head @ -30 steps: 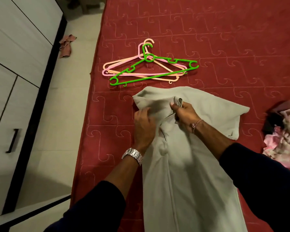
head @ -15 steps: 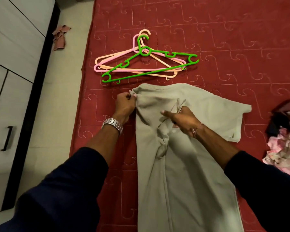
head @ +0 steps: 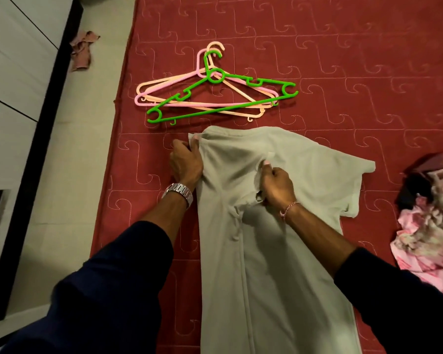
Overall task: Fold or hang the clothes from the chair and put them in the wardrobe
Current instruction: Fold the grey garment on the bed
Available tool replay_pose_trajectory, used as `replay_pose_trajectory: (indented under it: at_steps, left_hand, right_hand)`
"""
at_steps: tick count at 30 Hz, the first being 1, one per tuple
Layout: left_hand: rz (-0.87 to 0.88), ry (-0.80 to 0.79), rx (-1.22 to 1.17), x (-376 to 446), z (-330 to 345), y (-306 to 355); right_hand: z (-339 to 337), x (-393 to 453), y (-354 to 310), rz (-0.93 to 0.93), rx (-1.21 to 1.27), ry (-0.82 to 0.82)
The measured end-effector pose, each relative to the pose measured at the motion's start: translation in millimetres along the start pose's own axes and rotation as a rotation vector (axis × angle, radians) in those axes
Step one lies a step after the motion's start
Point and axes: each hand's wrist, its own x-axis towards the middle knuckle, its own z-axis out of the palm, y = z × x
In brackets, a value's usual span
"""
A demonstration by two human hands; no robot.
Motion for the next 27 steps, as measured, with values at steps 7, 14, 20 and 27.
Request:
replay_pose_trajectory:
  at_steps: [7, 14, 20, 27]
  left_hand:
    - [-0.016, -0.032, 0.198, -16, 2, 2]
    - [0.101, 0.016, 0.122, -9, 2, -6]
    - [0.09, 0.024, 0.197, 1, 4, -8]
    - [0.192, 0.029, 0.212, 7, 7, -18]
  right_hand:
    - [32, -28, -1, -0.156, -0.156, 0.145]
    - [27, -35, 27, -0.244, -0.188, 0.31]
    - [24, -23, 17, -0.202, -0.277, 0.357]
    - [26, 4, -4, -0.194, -0.25, 0.392]
